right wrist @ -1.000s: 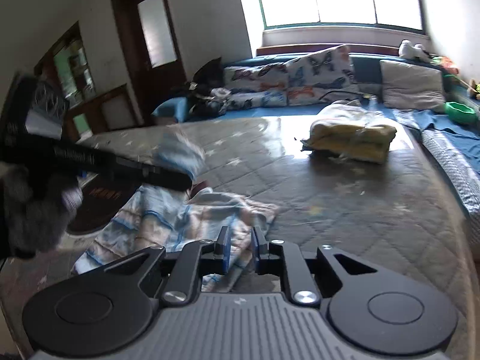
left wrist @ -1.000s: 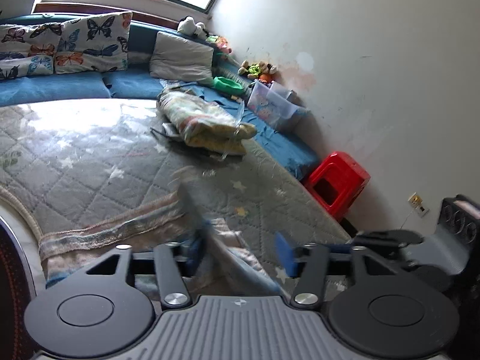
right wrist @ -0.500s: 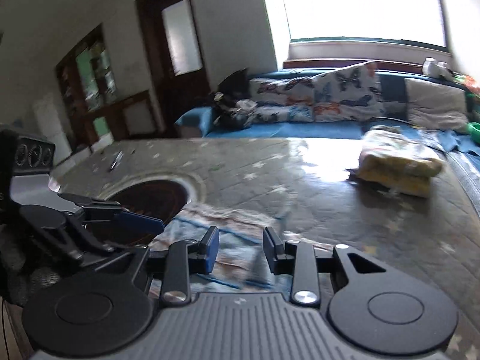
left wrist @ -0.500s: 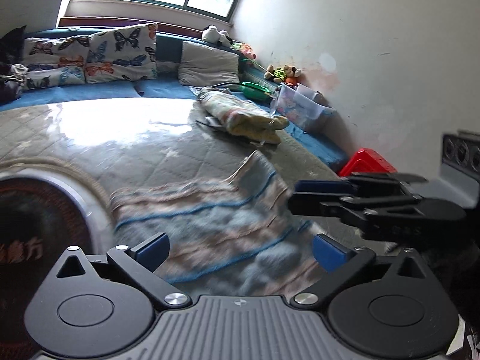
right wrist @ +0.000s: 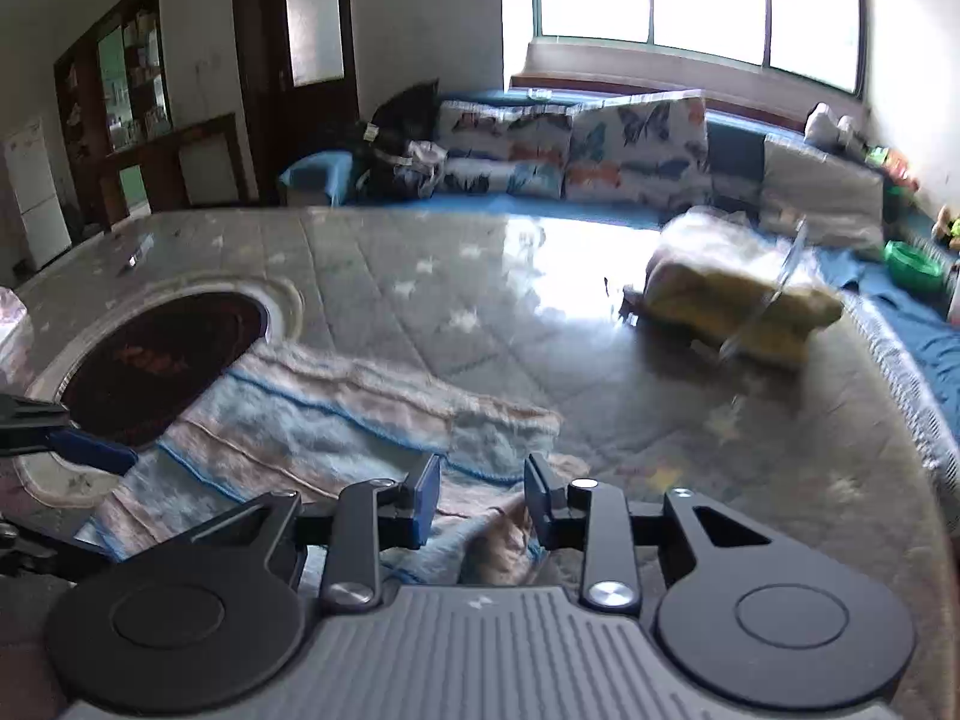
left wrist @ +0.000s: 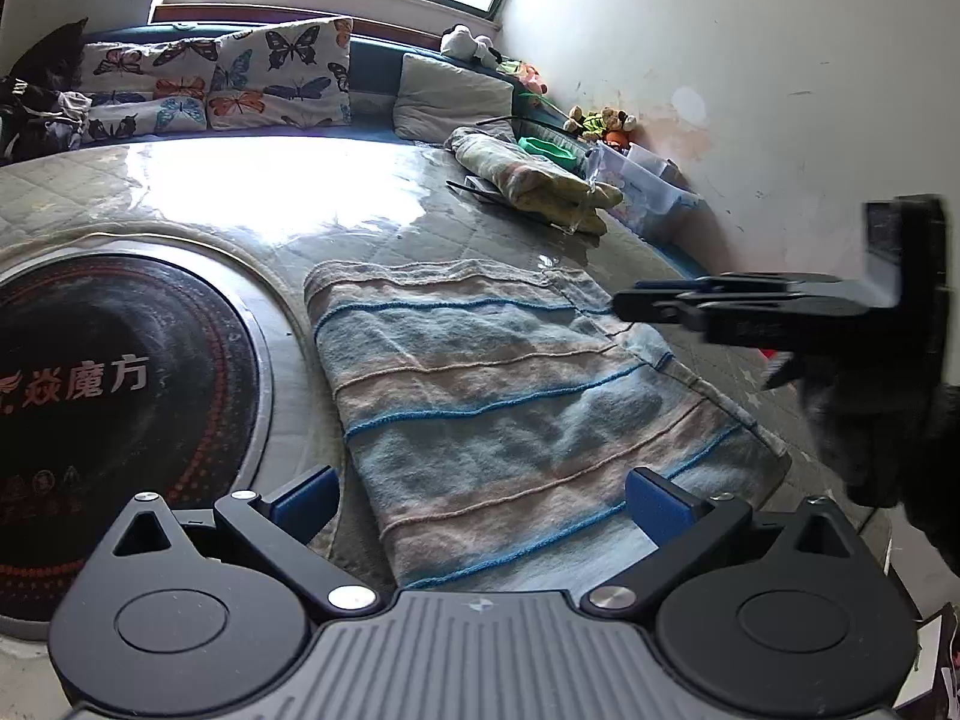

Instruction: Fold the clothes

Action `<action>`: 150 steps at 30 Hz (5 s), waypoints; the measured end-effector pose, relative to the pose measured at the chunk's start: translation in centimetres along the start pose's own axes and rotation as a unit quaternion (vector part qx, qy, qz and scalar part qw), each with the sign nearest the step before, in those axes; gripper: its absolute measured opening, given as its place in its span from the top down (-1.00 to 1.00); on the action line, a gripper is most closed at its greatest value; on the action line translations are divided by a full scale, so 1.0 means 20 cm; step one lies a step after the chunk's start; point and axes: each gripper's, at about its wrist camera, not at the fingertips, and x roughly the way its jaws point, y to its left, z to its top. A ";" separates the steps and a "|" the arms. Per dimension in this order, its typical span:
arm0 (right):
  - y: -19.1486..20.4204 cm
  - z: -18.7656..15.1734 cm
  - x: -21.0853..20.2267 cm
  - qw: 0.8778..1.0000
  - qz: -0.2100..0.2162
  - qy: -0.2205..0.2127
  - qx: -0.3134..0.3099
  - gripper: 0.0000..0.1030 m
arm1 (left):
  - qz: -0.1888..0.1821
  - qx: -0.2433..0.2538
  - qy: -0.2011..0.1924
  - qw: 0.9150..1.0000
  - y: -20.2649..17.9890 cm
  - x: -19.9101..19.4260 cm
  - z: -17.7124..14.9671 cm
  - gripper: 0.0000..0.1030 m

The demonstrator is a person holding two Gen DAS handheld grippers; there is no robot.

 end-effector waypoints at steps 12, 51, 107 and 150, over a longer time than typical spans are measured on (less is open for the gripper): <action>0.19 -0.21 -0.17 0.999 0.026 0.015 -0.014 0.39 | 0.042 0.007 -0.001 0.999 0.02 -0.03 -0.07 -1.00; -0.09 -0.12 -0.13 0.995 -0.040 -0.031 0.082 -0.07 | -0.131 0.157 -0.006 0.979 -0.62 0.10 0.00 -1.00; 0.13 -0.42 -0.34 0.989 -0.144 -0.039 -0.013 -1.00 | -0.096 0.079 0.006 0.992 -0.33 -0.07 -0.14 -1.00; 0.25 -0.33 -0.23 0.989 0.078 -0.033 0.120 -1.00 | 0.090 -0.026 -0.009 0.996 0.03 -0.19 -0.15 -1.00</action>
